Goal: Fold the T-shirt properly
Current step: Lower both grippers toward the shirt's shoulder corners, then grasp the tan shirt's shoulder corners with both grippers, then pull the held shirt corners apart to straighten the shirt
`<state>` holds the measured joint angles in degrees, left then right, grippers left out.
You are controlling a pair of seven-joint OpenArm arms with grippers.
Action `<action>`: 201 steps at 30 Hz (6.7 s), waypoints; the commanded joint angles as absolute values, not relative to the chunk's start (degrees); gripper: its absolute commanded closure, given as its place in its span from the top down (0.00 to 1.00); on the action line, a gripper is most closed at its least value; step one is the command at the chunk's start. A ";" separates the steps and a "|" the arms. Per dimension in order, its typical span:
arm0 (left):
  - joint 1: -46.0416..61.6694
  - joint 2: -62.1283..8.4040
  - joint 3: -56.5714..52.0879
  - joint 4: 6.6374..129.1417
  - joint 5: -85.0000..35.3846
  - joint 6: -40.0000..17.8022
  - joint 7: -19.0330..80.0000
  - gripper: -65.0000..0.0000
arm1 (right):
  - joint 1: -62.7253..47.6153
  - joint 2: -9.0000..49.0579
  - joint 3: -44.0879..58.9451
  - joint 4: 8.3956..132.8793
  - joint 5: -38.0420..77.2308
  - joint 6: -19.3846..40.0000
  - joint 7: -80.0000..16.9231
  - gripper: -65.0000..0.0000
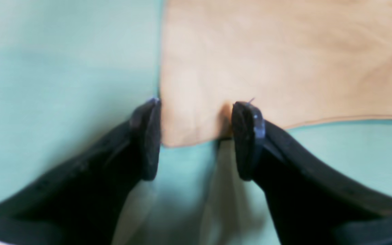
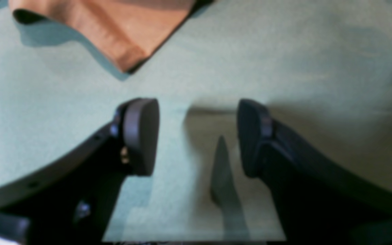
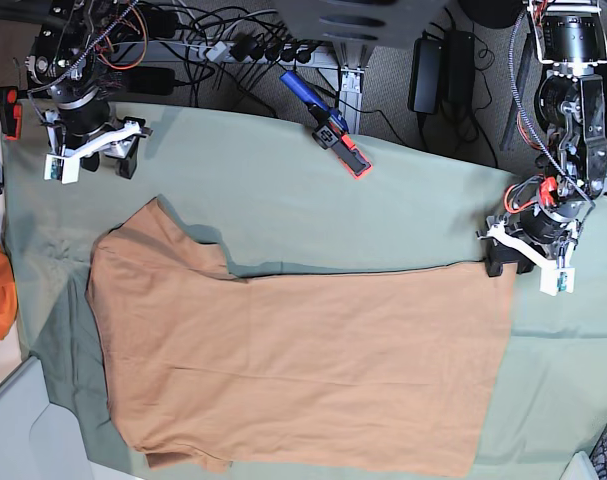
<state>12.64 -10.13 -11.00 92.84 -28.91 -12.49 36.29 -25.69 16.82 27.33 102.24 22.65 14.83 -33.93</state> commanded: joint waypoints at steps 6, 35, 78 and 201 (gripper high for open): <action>11.64 -8.21 -10.09 93.32 -29.41 -12.93 37.04 0.55 | -25.54 17.61 27.79 103.11 22.94 13.06 -33.06 0.56; 10.83 -9.72 -10.09 93.30 -29.36 -16.32 35.88 0.00 | -2.79 0.10 30.63 88.12 22.06 7.46 -33.71 0.56; 15.07 -12.62 -12.78 100.51 -34.54 -21.76 37.54 0.00 | -13.82 10.09 31.03 104.81 24.01 13.56 -41.54 0.00; -3.99 -13.15 -15.75 79.46 -36.29 -18.59 37.32 0.40 | 19.66 13.74 41.60 59.24 28.18 18.33 -36.07 0.67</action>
